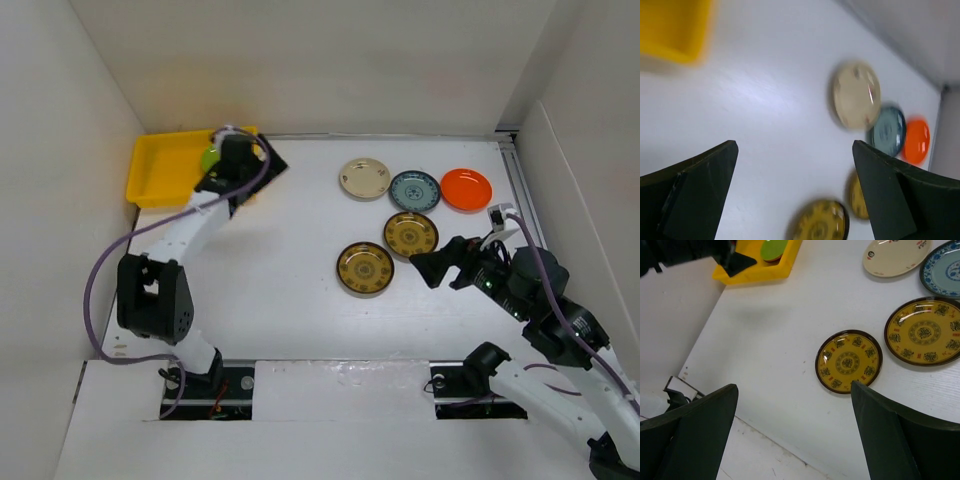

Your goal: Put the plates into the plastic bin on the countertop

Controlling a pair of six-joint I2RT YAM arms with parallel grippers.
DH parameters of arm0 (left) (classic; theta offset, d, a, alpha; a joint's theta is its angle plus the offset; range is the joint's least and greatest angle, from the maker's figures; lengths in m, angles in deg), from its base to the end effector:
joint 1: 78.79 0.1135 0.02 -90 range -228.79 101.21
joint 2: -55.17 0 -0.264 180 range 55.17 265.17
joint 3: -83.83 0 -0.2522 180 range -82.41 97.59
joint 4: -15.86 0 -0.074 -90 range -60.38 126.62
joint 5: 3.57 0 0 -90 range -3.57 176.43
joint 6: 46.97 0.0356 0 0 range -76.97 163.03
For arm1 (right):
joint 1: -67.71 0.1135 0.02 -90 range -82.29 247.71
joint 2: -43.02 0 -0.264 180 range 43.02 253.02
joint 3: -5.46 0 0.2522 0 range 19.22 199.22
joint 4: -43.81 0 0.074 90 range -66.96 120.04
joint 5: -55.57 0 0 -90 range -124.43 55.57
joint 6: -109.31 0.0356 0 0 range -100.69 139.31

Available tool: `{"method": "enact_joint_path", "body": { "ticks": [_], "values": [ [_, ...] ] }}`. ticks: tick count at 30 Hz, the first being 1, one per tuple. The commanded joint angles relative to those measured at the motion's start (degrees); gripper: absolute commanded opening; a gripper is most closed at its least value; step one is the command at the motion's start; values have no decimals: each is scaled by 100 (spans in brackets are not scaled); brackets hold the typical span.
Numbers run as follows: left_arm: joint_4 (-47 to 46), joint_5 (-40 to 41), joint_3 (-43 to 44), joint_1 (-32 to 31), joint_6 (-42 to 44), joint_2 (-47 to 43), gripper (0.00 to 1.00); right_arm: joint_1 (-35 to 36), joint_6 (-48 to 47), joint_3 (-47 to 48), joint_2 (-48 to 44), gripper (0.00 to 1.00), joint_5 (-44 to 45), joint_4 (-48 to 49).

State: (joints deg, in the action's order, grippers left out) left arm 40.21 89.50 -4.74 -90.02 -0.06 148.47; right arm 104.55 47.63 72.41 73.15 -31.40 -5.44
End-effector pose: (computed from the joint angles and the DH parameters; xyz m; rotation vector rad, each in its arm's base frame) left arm 0.3785 -0.0732 0.3204 -0.6015 1.9815 -0.5387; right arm 0.0816 0.0588 0.3736 -0.0984 1.8511 0.7606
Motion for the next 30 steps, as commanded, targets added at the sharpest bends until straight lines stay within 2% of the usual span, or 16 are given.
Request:
{"method": "enact_joint_path", "body": {
  "ticks": [1,3,5,9,12,16,17,21,28,30],
  "values": [
    [-828,-324,-1345,-985,213,-346,100,7,-37,42,19,100,84,401],
    [-1600,-760,-1858,-1467,283,-409,100,7,-89,95,72,100,84,402],
    [-2111,-843,-2360,-1724,284,-304,100,7,-89,95,125,100,84,349],
    [-2717,-1553,-2730,-2155,495,29,98,7,-89,25,125,100,-118,463],
    [-2834,-1740,-2863,-2331,547,267,98,7,-28,-98,46,100,-118,525],
    [-3150,-1915,-3117,-2437,478,557,89,7,-28,-203,-7,100,-118,525],
    [-3151,-1915,-3117,-2437,477,610,80,7,-28,-204,-7,100,-118,525],
    [-3203,-1915,-3240,-2490,477,787,58,7,25,-204,-60,100,-118,525],
    [-3274,-1915,-3416,-2490,477,953,26,7,25,-204,-60,100,-118,516],
    [-3274,-1915,-3416,-2490,477,954,9,7,25,-204,-60,100,-118,577]
  ]
}}
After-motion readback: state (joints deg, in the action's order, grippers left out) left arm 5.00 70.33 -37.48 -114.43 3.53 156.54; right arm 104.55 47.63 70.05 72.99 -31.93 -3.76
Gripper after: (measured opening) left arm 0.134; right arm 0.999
